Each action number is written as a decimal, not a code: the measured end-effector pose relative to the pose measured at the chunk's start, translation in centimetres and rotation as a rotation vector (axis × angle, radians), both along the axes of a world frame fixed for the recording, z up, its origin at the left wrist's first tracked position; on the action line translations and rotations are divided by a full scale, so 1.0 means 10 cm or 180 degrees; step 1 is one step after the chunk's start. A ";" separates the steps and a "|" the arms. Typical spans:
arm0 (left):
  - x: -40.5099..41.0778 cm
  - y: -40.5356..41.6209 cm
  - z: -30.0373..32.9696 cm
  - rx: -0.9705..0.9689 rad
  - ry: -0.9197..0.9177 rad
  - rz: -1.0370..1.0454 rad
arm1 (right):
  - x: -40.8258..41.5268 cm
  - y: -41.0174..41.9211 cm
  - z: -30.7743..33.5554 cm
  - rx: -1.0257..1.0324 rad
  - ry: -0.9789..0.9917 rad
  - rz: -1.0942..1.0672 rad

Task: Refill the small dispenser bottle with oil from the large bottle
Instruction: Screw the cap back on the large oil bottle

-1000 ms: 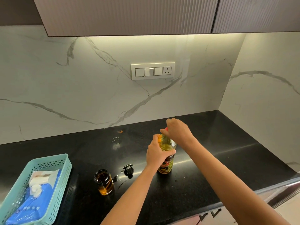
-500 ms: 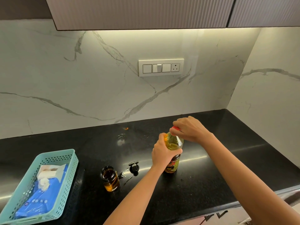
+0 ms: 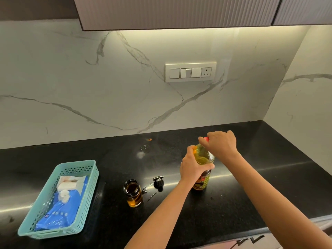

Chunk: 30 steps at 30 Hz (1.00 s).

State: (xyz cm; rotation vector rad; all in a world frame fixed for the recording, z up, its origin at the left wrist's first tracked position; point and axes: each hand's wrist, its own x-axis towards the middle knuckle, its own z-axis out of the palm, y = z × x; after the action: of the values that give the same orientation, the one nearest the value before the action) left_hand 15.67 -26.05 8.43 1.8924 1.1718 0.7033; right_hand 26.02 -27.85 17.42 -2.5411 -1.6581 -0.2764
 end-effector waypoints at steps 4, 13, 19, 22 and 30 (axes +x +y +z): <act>-0.34 0.06 -0.09 -0.0343 -0.0146 -0.0251 | -0.29 0.00 -0.06 0.1084 -0.0261 0.0383; -2.00 0.12 -0.29 0.0710 0.0748 0.0947 | -1.18 0.28 -1.57 0.0229 0.2852 0.0238; -2.52 0.02 -0.58 -0.0276 0.0555 0.0834 | -1.44 0.36 -2.19 -0.0309 0.2961 -0.0192; -2.58 -0.01 -0.75 -0.0429 0.0408 0.0826 | -1.55 0.43 -2.23 -0.0108 0.3109 -0.0259; -2.54 0.12 -0.93 -0.0770 -0.0130 0.0975 | -1.69 0.50 -2.21 0.0008 0.2913 -0.0379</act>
State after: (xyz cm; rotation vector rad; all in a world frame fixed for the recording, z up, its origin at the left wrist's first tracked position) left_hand -9.74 -24.82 -0.83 1.5091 1.4680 0.7226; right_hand 9.09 -22.86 -4.67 -2.1930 -1.1213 0.7602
